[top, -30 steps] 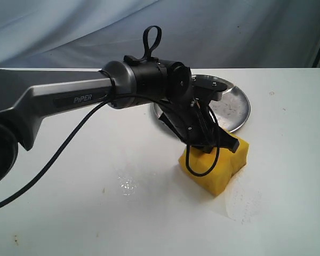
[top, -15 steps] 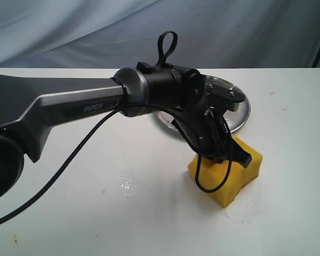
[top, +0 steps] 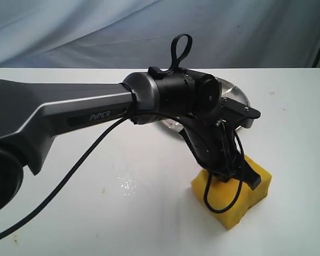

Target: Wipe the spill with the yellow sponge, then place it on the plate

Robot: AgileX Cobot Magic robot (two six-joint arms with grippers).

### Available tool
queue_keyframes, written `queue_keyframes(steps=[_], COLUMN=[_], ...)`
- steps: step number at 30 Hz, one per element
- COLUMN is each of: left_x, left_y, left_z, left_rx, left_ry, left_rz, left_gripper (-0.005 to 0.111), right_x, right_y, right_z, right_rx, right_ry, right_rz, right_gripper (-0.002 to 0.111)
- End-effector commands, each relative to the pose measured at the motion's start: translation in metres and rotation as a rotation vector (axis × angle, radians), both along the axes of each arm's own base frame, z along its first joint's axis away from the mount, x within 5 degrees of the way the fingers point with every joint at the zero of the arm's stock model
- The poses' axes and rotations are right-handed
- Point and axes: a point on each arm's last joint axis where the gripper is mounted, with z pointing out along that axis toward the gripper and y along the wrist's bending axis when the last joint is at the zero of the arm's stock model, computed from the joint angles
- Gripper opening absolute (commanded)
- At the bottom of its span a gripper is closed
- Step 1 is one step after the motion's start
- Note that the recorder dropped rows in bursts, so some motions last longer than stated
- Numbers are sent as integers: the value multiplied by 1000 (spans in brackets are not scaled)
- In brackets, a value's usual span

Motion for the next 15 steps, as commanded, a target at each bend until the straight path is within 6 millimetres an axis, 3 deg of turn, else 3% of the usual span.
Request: queue_keyframes(steps=[1,15], left_x=[-19,-13], left_y=[1,12], left_z=[-7,-9], left_rx=[91,170], left_ry=[87,86], left_rz=[-66,-29], left_gripper=[0,0], right_x=[0,0], right_y=[-1,-1], right_z=[-1,-1], right_rx=[-6,-6], right_ry=[-3,-3], right_rz=[-9,-9], right_gripper=[0,0])
